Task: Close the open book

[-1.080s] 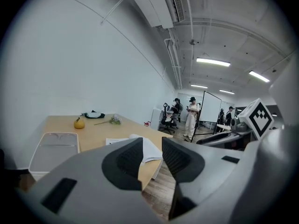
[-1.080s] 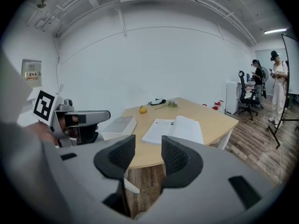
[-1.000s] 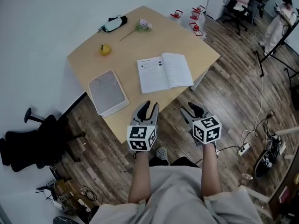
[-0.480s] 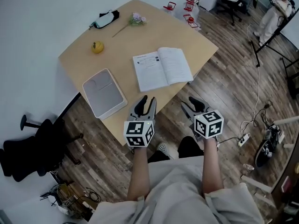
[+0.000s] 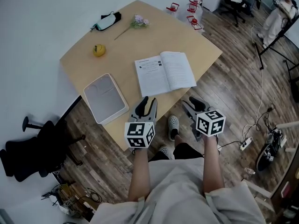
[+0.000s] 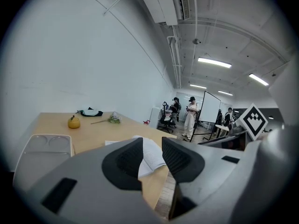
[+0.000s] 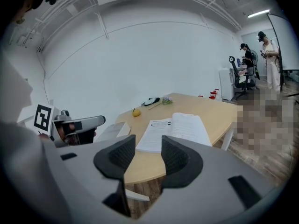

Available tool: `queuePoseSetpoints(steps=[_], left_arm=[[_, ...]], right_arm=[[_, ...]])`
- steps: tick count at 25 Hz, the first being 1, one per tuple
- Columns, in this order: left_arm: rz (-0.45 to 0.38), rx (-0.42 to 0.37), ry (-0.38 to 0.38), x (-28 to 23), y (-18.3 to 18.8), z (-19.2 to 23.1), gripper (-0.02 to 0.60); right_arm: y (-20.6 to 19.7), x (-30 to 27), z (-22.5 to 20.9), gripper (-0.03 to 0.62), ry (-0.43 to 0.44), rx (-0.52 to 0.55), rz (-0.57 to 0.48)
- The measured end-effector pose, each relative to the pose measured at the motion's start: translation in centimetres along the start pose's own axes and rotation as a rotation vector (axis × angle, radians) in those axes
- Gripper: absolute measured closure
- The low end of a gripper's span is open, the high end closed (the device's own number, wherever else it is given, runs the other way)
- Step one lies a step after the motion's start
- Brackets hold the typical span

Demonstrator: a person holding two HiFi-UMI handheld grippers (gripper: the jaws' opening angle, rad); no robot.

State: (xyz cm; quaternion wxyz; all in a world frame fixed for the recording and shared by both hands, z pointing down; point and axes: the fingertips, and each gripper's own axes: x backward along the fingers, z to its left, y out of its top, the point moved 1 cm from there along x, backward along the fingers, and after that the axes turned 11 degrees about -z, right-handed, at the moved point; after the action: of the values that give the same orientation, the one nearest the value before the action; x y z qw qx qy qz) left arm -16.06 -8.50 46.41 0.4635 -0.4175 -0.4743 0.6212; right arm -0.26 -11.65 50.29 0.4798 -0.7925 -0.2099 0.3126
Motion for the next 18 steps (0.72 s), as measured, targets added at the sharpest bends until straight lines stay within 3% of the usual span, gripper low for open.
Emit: queuePoseSetpoints(steps=[7,18], left_arm=[[0.036,-0.052,0.0,-4.5,0.6,1.7,0.449],[0.082,-0.046,-0.017,-12.9,0.0,2.9,0.451]], right_arm=[[1.6,-3.7,-4.9,0.411,-0.015,-0.087,-0.019],[1.8,-7.4,-14.2,0.411,-0.12,-0.187,0.016]])
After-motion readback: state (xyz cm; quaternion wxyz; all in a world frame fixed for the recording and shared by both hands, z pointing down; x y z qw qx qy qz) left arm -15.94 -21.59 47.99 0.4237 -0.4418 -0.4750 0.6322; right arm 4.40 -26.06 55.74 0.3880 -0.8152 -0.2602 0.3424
